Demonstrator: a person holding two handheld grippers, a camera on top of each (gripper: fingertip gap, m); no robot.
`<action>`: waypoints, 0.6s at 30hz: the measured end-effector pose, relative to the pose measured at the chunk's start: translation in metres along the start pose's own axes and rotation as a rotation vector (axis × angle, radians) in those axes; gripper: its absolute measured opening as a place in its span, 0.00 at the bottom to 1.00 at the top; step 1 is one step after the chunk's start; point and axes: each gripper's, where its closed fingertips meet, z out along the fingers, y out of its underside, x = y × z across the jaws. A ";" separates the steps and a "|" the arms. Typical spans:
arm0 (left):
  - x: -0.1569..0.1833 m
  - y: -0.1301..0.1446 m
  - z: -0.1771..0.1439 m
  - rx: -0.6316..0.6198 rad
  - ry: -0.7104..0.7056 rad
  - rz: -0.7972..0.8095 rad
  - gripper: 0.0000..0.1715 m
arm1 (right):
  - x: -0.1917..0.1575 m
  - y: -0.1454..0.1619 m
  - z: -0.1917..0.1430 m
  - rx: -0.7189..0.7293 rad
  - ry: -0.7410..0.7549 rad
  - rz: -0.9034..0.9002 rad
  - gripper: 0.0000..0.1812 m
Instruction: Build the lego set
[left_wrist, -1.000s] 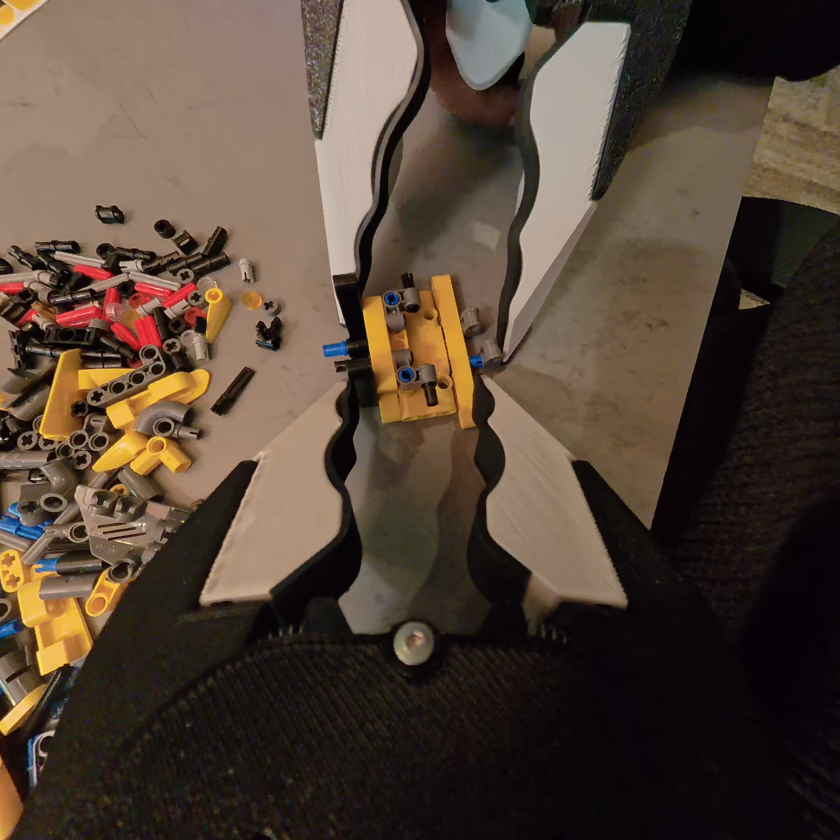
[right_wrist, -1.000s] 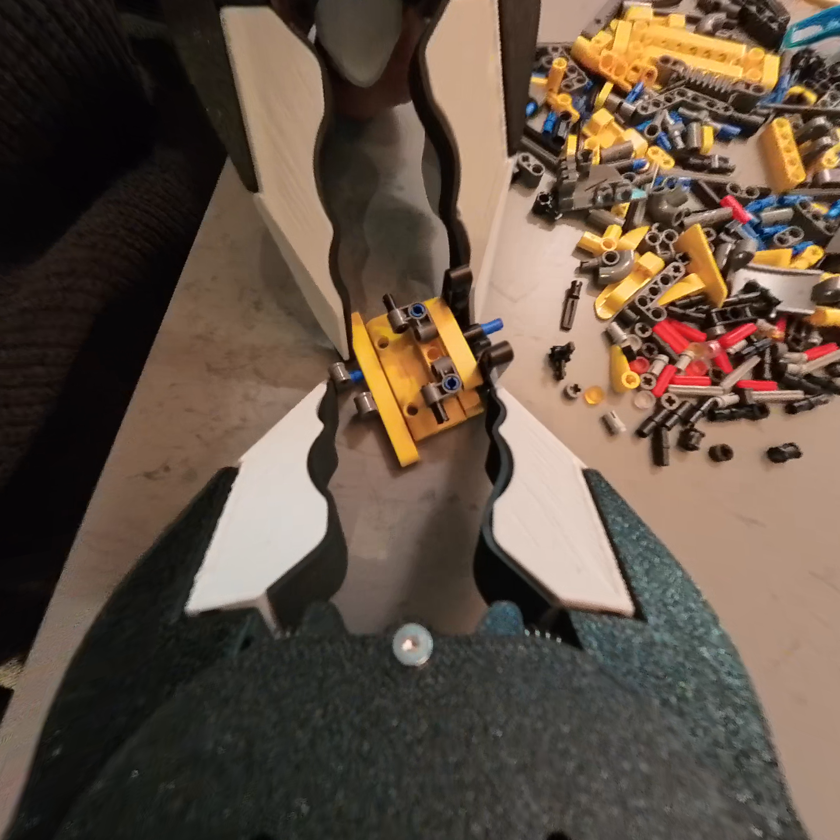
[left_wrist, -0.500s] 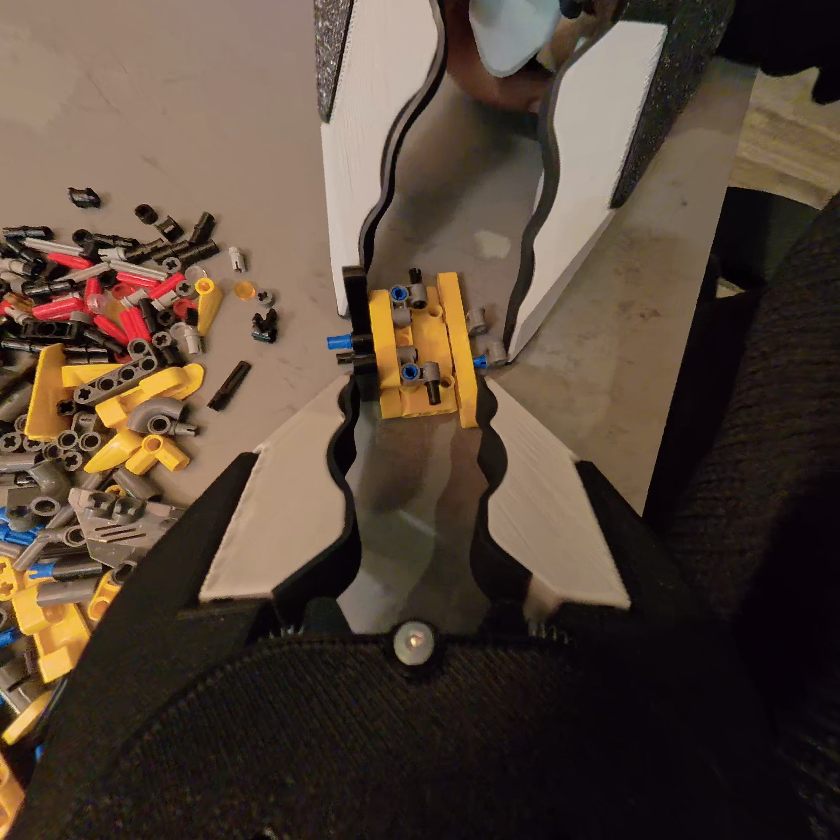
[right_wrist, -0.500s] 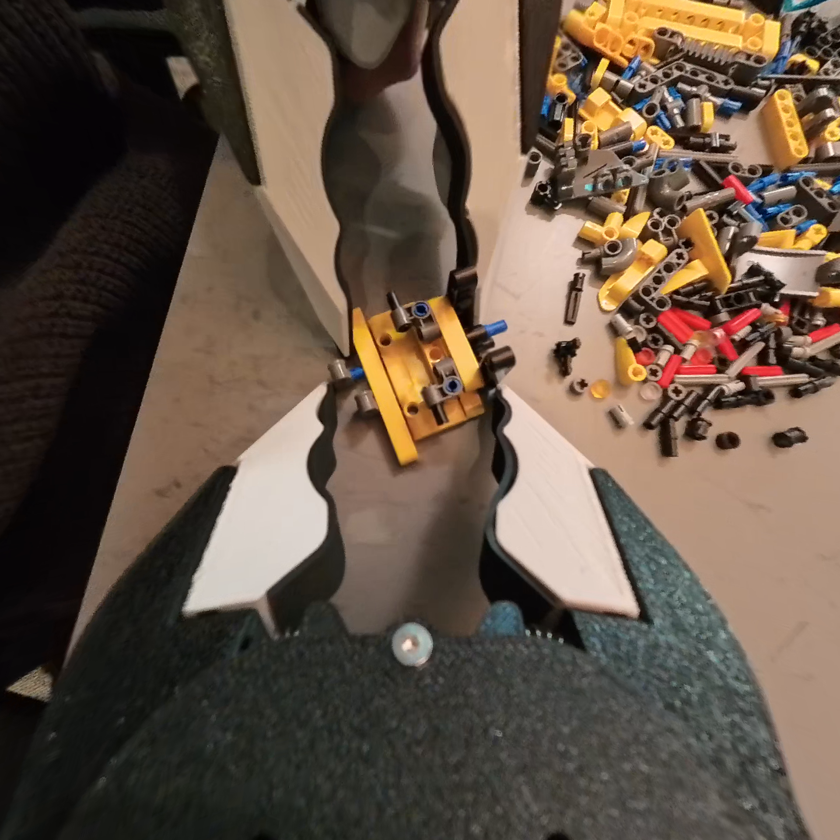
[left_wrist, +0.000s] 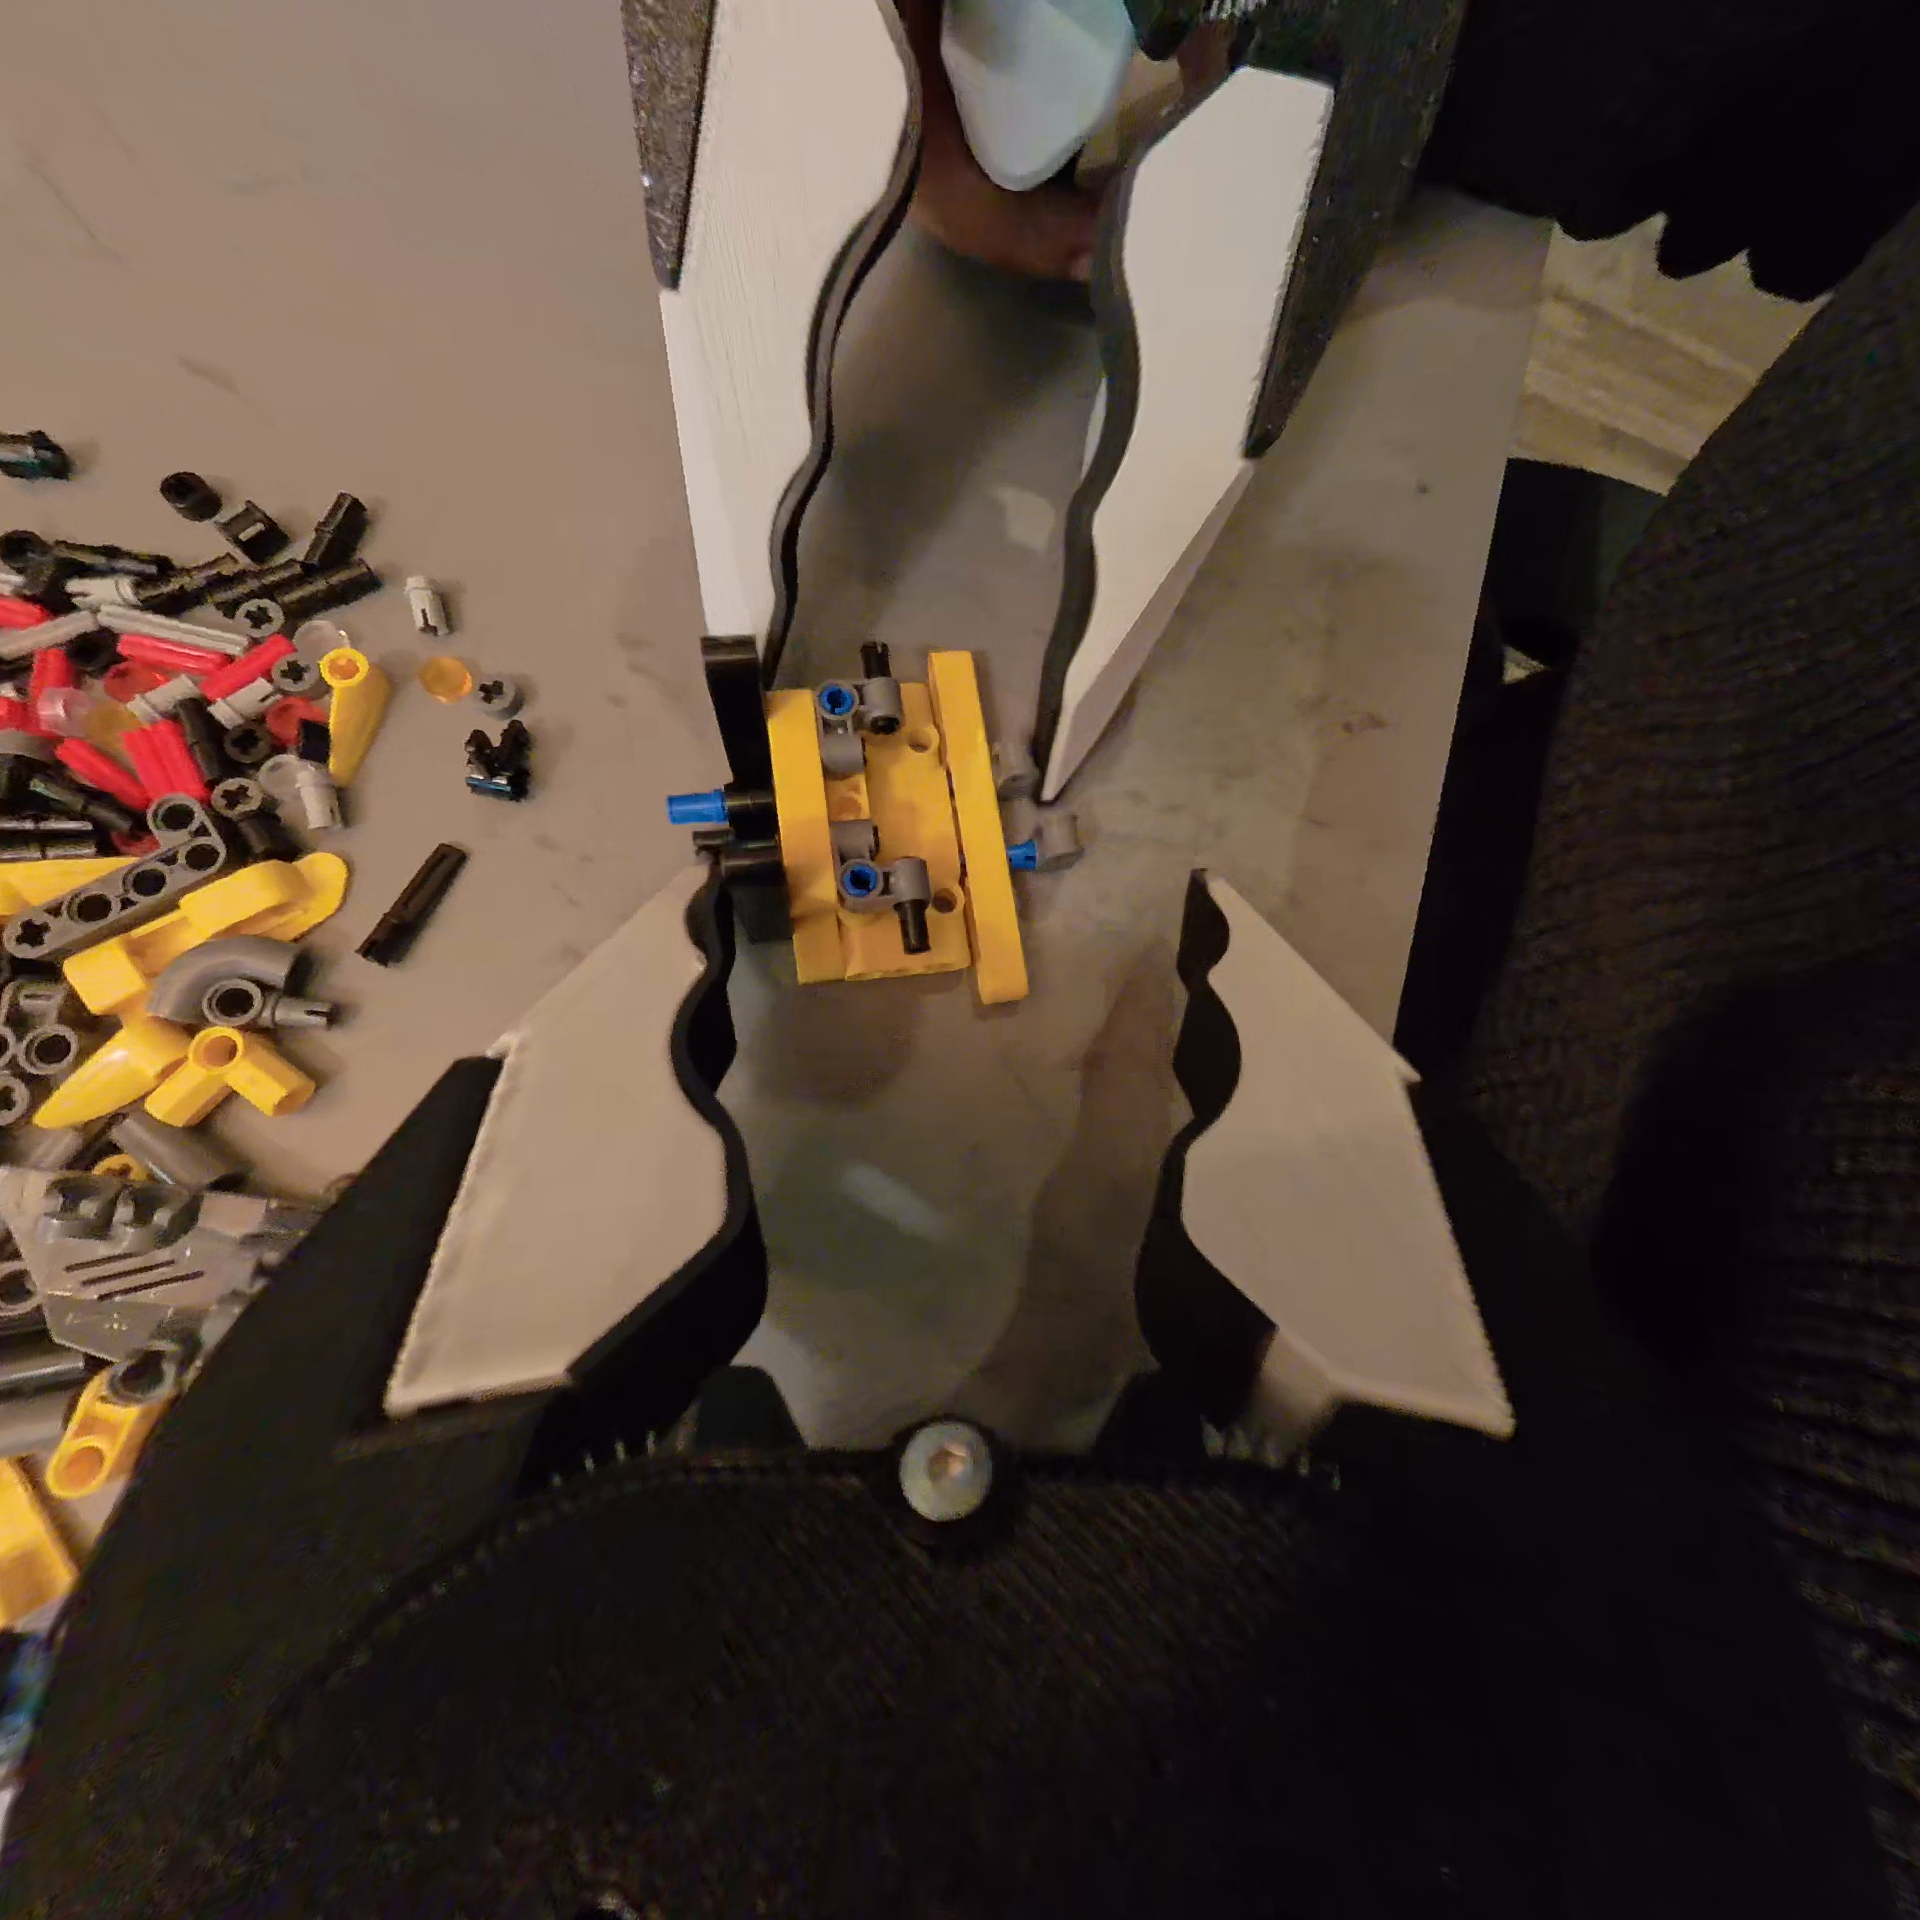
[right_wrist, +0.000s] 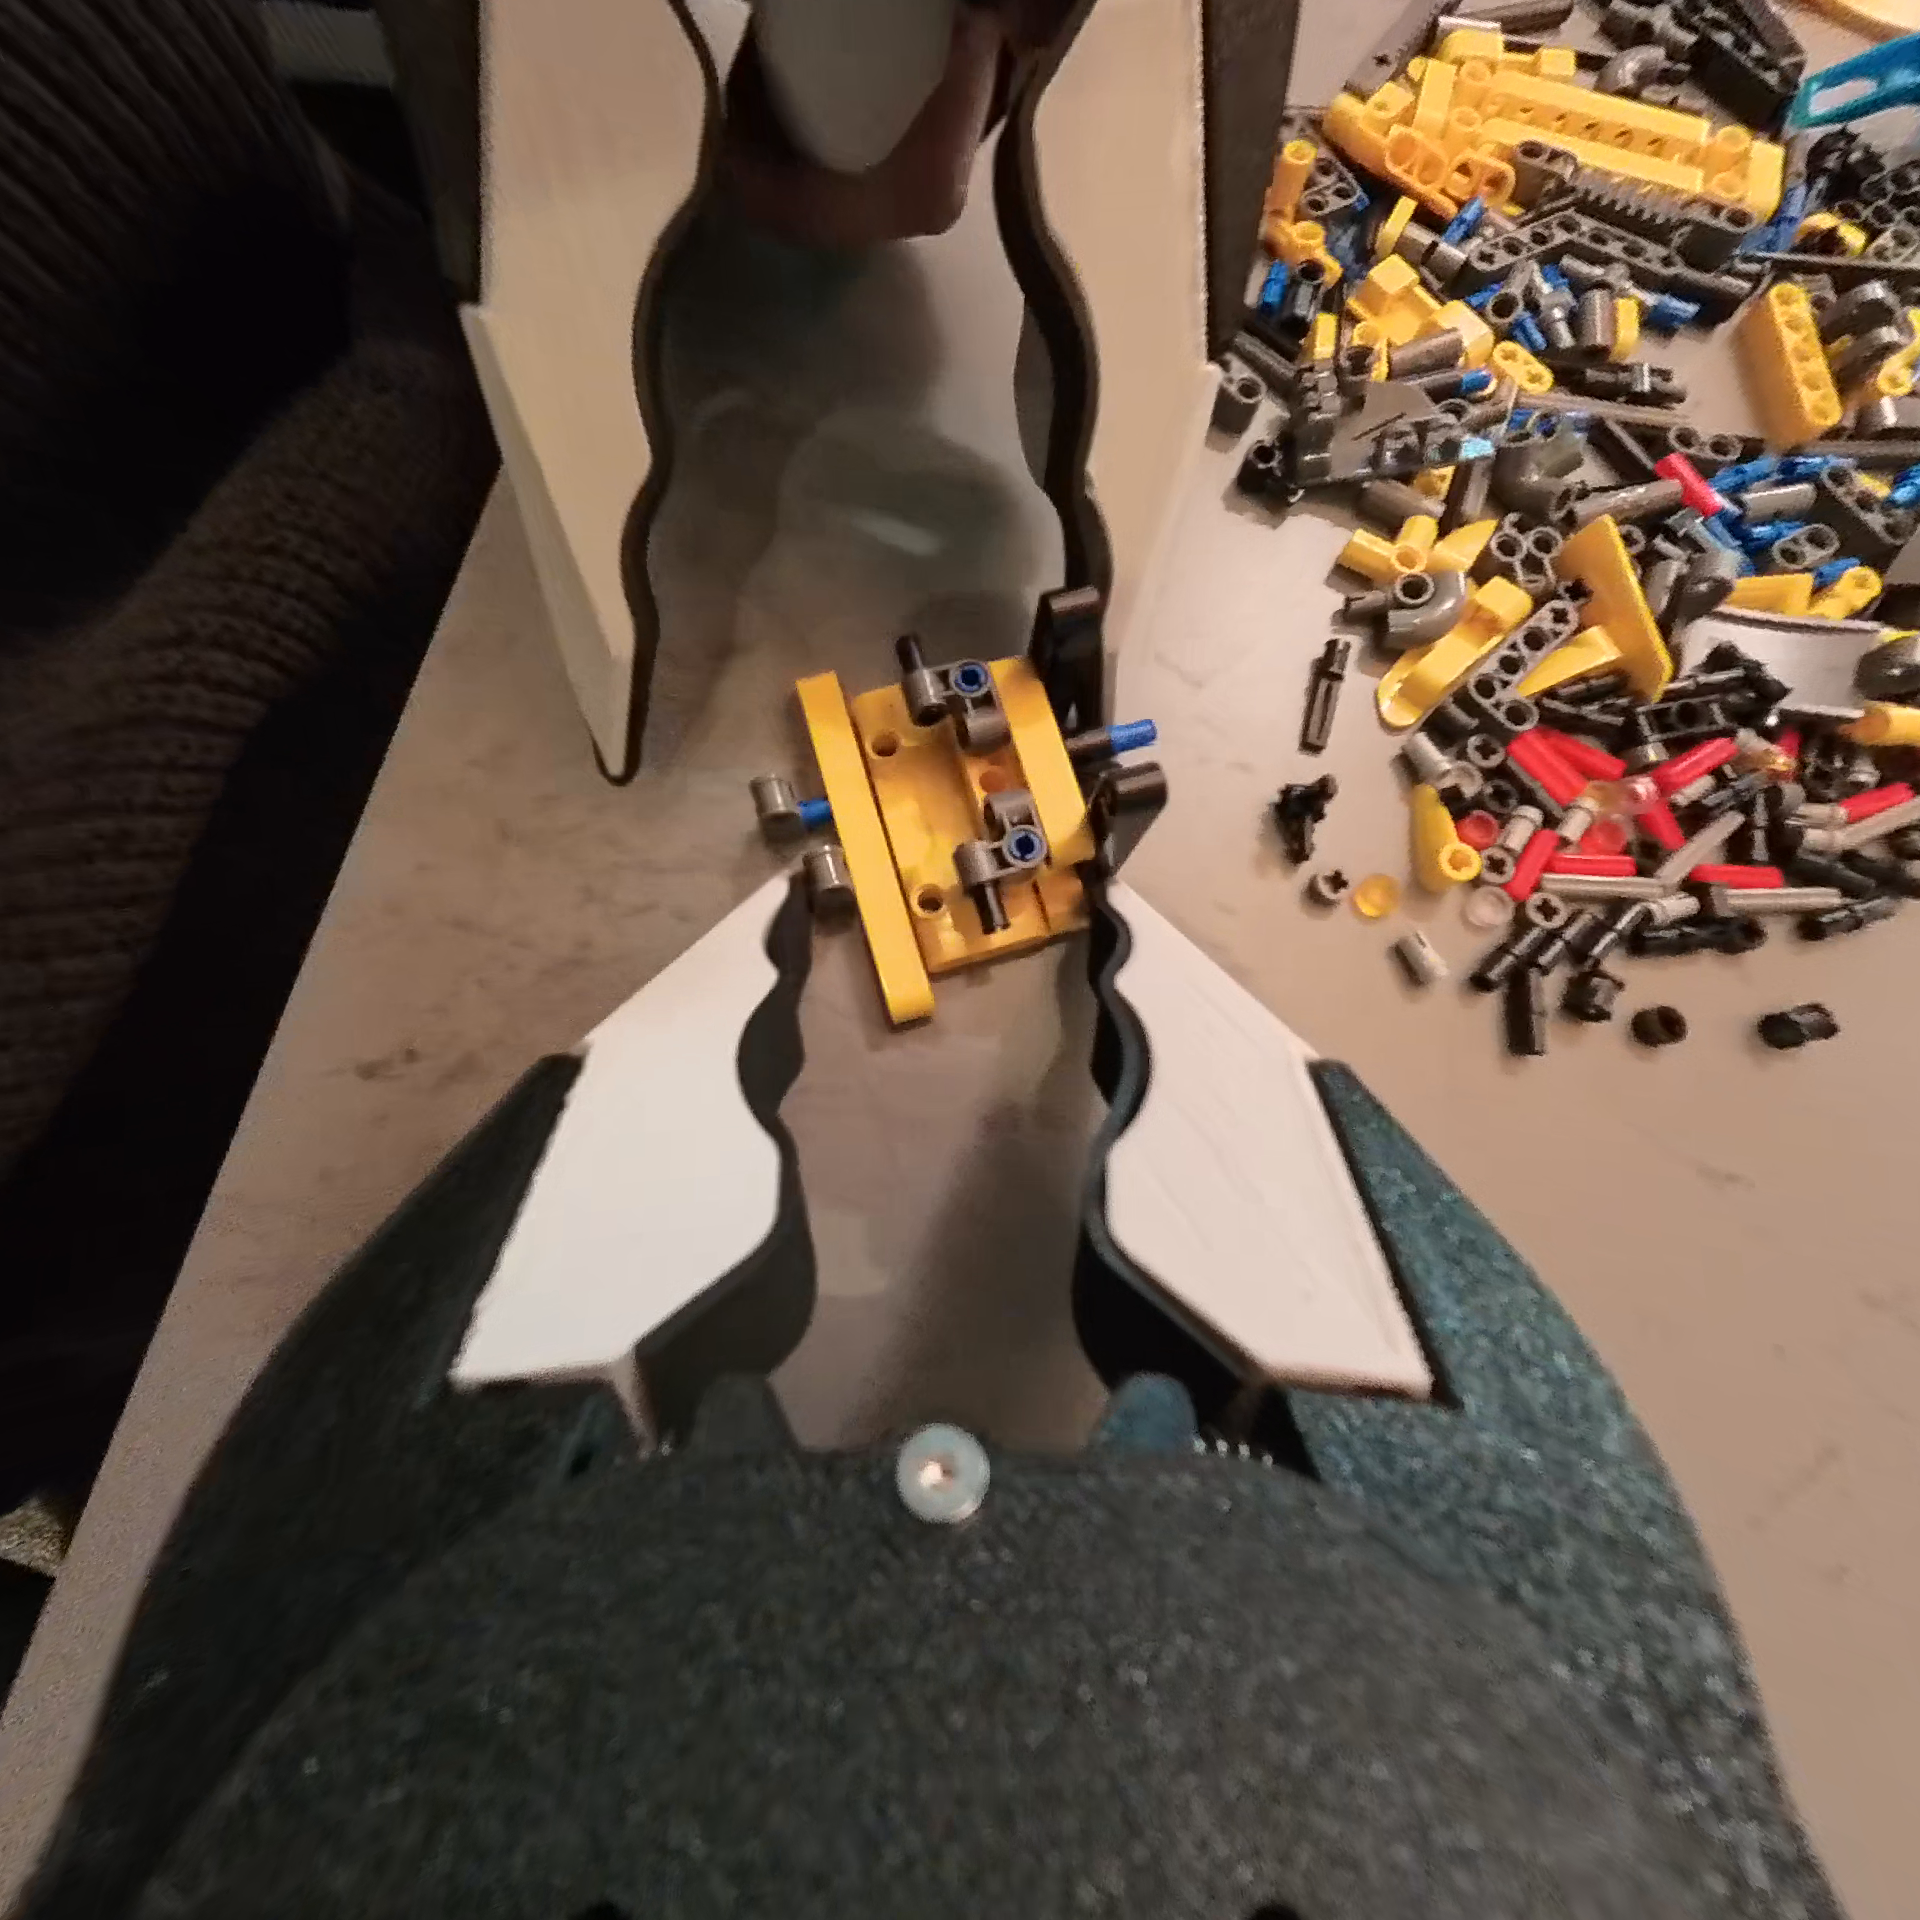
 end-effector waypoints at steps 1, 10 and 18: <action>0.000 -0.001 0.001 0.006 -0.015 -0.006 0.49 | 0.000 0.000 0.000 0.000 0.000 0.001 0.30; -0.004 -0.002 0.003 0.026 -0.092 -0.054 0.46 | 0.000 -0.001 0.001 -0.005 0.015 0.030 0.29; -0.008 -0.001 0.002 0.022 -0.120 -0.053 0.37 | -0.001 -0.001 0.002 -0.010 0.020 0.048 0.28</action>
